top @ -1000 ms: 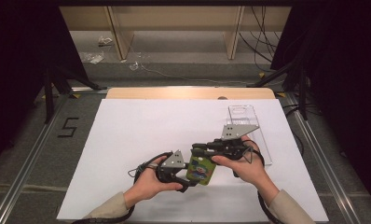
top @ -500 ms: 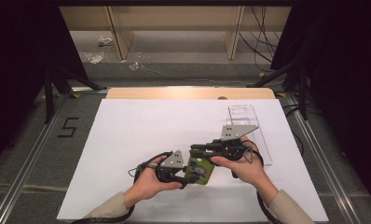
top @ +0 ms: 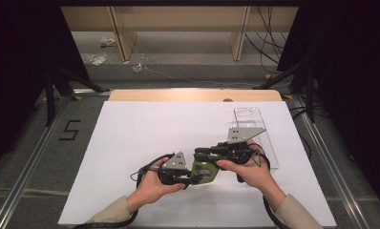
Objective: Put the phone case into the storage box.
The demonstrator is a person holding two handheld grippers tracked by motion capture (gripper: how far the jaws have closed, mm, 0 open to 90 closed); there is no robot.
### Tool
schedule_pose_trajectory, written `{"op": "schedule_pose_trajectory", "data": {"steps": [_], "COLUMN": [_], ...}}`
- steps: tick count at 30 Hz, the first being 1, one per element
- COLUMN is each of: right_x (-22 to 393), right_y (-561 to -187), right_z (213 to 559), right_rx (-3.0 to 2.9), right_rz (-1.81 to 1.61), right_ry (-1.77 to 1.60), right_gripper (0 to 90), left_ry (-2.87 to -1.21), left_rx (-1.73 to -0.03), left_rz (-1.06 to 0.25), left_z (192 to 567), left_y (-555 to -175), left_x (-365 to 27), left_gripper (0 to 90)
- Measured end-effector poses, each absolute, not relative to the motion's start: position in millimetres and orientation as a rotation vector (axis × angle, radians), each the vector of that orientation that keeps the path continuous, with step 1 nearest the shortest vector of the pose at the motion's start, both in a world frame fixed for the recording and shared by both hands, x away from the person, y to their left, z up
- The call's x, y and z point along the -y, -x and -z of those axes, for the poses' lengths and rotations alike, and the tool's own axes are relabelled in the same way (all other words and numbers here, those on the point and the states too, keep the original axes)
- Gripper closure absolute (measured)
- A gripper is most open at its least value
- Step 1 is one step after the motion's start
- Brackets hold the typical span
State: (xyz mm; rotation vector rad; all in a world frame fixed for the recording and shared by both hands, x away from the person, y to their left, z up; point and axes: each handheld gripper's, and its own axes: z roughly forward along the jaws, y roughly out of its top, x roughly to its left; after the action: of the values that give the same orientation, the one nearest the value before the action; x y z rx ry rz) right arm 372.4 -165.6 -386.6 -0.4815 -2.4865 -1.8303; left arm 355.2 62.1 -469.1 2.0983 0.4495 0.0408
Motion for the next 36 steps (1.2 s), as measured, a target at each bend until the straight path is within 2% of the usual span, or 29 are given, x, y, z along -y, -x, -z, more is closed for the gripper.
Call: {"op": "schedule_pose_trajectory", "data": {"steps": [12, 20, 24, 25, 26, 27, 31, 36], "right_x": [166.0, 166.5, 167.2, 167.5, 167.9, 167.9, 169.1, 171.9], "right_y": [-373.5, -373.7, -374.6, -375.0, -376.2, -376.2, -378.2, -380.1], "right_z": [387.5, 386.1, 386.1, 386.1, 387.0, 387.0, 389.0, 390.1], "right_rx": [2.486, 2.509, 2.543, 2.548, 2.565, 2.565, 2.568, 2.540], "right_rz": [1.838, 1.847, 1.874, 1.884, 1.921, 1.921, 1.964, 2.011], "right_ry": [0.472, 0.436, 0.446, 0.456, 0.500, 0.500, 0.552, 0.615], "right_gripper": [77.2, 72.1, 59.1, 53.7, 40.8, 40.8, 29.0, 25.9], "left_ry": [-2.102, -2.107, -2.110, -2.108, -2.108, -2.109, -2.101, -2.086], "left_rx": [-0.458, -0.439, -0.442, -0.449, -0.451, -0.453, -0.474, -0.521], "left_rz": [-0.039, -0.049, -0.061, -0.062, -0.067, -0.070, -0.090, -0.116], "left_z": [469.0, 468.3, 468.5, 468.8, 468.8, 468.6, 466.7, 466.4], "left_y": [-356.1, -355.3, -355.5, -355.8, -356.2, -356.3, -356.7, -358.0], "left_x": [-62.8, -62.8, -63.2, -63.5, -64.1, -64.4, -65.6, -67.8], "left_gripper": [76.8, 76.8, 76.8, 76.9, 76.9, 76.9, 76.9, 76.8]}}
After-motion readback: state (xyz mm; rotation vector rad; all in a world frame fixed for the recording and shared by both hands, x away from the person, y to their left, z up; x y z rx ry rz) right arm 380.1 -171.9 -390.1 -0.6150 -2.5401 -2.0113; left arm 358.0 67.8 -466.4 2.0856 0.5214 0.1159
